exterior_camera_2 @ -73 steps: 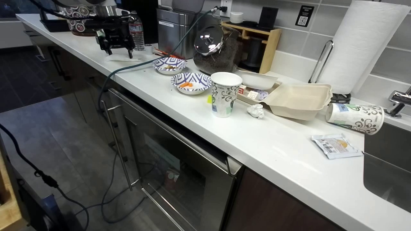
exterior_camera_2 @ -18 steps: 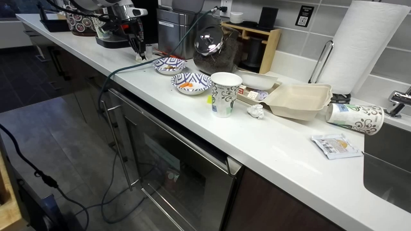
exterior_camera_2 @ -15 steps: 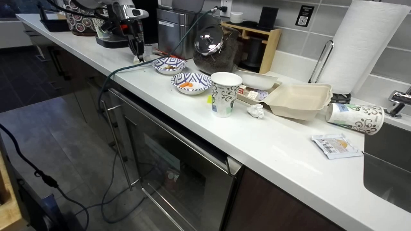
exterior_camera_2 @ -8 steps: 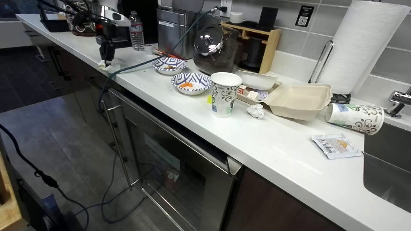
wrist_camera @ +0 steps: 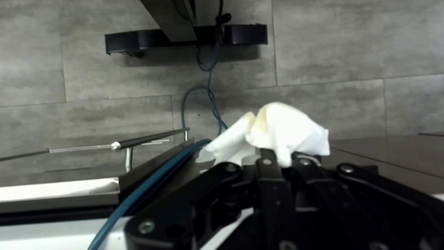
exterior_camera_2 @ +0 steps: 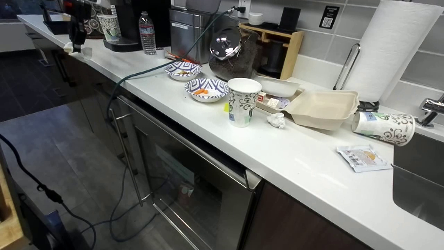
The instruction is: Clean the countertop
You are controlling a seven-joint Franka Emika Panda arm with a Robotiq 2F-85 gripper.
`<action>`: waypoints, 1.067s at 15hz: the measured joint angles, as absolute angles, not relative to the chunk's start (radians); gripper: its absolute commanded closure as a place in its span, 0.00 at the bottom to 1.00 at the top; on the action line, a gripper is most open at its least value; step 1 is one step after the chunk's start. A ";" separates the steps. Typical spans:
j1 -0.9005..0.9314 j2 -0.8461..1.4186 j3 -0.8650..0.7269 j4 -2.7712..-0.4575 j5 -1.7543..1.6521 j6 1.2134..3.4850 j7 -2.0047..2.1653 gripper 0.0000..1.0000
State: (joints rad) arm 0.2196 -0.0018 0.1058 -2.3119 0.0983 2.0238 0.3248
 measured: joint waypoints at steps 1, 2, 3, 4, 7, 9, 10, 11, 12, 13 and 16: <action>0.218 -0.041 0.111 -2.306 0.115 2.036 0.325 0.98; 0.218 -0.071 0.117 -2.298 0.121 2.065 0.326 0.98; 0.218 -0.088 0.125 -2.289 0.121 2.112 0.329 0.98; 0.218 -0.090 0.136 -2.278 0.121 2.176 0.332 0.98; 0.219 -0.032 0.176 -2.250 0.101 2.403 0.346 0.98; 0.222 0.050 0.195 -2.217 0.065 2.517 0.365 0.98; 0.225 0.095 0.198 -2.196 0.036 2.558 0.376 0.98; 0.229 0.137 0.198 -2.173 0.007 2.583 0.386 0.98; 0.232 0.178 0.196 -2.148 -0.019 2.590 0.391 0.98; 0.236 0.214 0.191 -2.124 -0.037 2.590 0.391 0.98; 0.250 0.298 0.176 -2.069 -0.054 2.589 0.387 0.98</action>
State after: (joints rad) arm 0.2502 0.2980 0.1762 -2.0687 -0.0539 2.5895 0.3873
